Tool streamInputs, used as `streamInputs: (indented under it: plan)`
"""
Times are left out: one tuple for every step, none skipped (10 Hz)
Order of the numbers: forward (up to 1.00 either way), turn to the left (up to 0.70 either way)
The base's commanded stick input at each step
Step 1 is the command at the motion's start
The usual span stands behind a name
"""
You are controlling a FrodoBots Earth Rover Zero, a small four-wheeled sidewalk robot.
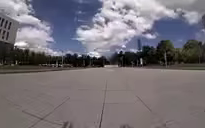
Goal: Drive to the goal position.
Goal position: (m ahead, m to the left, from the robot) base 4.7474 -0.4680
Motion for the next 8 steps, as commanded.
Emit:
streamInputs:
  plan:
    - [0.70,0.00]
    - [0.70,0.00]
    - [0.70,0.00]
    - [0.70,0.00]
    - [0.70,0.00]
    - [0.70,0.00]
    - [0.70,0.00]
    - [0.70,0.00]
